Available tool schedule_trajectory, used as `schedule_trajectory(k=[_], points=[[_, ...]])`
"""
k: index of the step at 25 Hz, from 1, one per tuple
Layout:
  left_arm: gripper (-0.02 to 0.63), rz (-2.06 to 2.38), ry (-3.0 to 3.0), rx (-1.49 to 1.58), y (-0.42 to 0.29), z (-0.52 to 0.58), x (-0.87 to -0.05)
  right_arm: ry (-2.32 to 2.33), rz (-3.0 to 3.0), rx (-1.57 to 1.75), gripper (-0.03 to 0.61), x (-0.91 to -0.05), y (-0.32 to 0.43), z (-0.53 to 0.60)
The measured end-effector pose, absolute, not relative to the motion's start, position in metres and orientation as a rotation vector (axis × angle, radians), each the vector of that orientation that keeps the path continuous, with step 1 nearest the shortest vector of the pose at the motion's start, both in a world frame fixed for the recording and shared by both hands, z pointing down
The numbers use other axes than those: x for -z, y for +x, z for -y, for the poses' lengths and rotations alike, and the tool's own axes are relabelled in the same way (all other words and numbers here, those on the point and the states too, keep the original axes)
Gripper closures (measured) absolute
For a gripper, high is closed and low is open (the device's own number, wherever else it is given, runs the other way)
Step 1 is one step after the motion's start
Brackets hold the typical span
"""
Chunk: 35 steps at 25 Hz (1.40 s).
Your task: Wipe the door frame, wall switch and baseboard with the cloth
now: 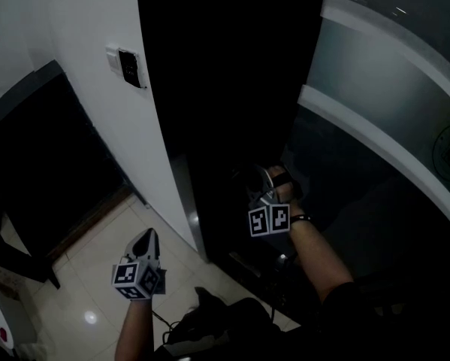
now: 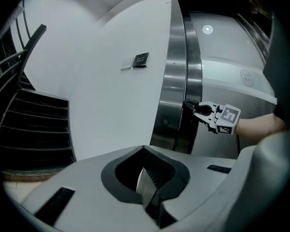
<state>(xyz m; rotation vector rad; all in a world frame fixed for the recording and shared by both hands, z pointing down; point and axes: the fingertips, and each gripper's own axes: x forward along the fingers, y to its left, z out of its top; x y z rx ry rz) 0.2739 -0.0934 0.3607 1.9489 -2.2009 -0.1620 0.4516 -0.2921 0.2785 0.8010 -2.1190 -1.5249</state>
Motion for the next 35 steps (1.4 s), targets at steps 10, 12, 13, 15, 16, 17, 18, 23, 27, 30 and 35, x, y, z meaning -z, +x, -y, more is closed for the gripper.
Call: schedule_trajectory(k=[10, 12, 13, 15, 16, 17, 18, 23, 27, 30, 35], points=[[0.621, 2.272, 1.889, 0.214, 0.263, 0.087, -0.355, 0.746, 2.105, 1.526, 0.492, -0.328, 0.453, 0.285], [0.621, 2.272, 1.881, 0.212, 0.262, 0.084, -0.359, 0.722, 2.107, 1.515, 0.492, -0.340, 0.453, 0.285], [0.621, 2.273, 1.879, 0.205, 0.262, 0.083, -0.359, 0.712, 2.107, 1.506, 0.492, -0.346, 0.453, 0.286], [0.621, 2.265, 1.877, 0.185, 0.265, 0.081, -0.361, 0.687, 2.103, 1.487, 0.492, -0.359, 0.453, 0.286], [0.621, 2.256, 1.875, 0.176, 0.267, 0.079, -0.364, 0.670, 2.102, 1.479, 0.492, -0.366, 0.454, 0.286], [0.621, 2.248, 1.875, 0.167, 0.269, 0.077, -0.368, 0.653, 2.101, 1.469, 0.492, -0.373, 0.454, 0.286], [0.621, 2.242, 1.877, 0.157, 0.271, 0.075, -0.371, 0.638, 2.101, 1.457, 0.492, -0.380, 0.455, 0.286], [0.621, 2.245, 1.894, 0.075, 0.278, 0.071, -0.375, 0.565, 2.095, 1.392, 0.492, -0.415, 0.458, 0.283], [0.621, 2.248, 1.910, 0.045, 0.282, 0.068, -0.377, 0.523, 2.070, 1.383, 0.492, -0.437, 0.459, 0.283], [0.621, 2.253, 1.908, 0.033, 0.283, 0.060, -0.378, 0.505, 2.052, 1.380, 0.492, -0.452, 0.460, 0.281], [0.621, 2.253, 1.895, -0.013, 0.285, 0.056, -0.387, 0.465, 2.030, 1.354, 0.492, -0.474, 0.463, 0.284]])
